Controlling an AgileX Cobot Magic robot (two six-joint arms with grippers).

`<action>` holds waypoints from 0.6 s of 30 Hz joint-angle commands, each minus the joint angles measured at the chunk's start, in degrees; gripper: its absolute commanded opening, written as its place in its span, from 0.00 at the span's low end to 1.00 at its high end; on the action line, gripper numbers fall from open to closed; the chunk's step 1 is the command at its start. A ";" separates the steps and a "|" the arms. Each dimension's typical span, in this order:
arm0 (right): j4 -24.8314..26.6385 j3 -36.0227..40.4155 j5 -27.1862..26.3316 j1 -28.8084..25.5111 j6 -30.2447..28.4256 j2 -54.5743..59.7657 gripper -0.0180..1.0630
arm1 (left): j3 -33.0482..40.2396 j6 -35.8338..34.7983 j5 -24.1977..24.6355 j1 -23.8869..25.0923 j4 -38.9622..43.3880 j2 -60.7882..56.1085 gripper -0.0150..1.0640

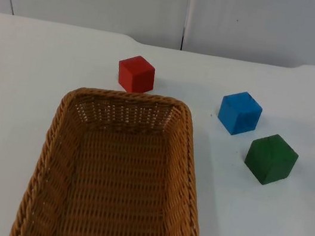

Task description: Pick up one cube with each hand and place exactly two cubes into the same basket, leaving the remaining cube outside.

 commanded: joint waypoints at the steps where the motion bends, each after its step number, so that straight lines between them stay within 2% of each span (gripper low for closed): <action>1: 1.42 -0.84 -0.70 -0.21 -1.18 1.03 0.99 | -0.36 1.51 -1.63 0.11 -2.12 1.22 0.99; 4: 1.76 -1.52 -1.15 -0.21 -1.73 3.50 0.99 | -0.44 7.70 -4.12 0.11 -6.78 4.19 0.99; 5: 1.76 -1.52 -1.15 -0.21 -1.73 3.50 0.99 | -0.44 7.70 -4.12 0.11 -6.78 4.19 0.99; 8: 3.80 -1.52 -1.97 -0.10 -3.51 6.08 0.99 | -0.44 14.64 -6.43 0.11 -13.28 7.18 0.99; 11: 5.48 -1.52 -2.22 -0.10 -4.59 7.67 0.99 | -0.67 18.13 -7.07 0.11 -17.11 9.28 0.99; 15: 7.56 -1.52 -3.86 -0.10 -5.52 10.42 0.99 | -2.24 26.39 -7.64 0.11 -24.31 13.50 0.99; 18: 9.23 -2.54 -3.58 -0.10 -6.64 11.88 0.99 | -3.56 29.07 -8.00 0.11 -26.74 15.76 0.99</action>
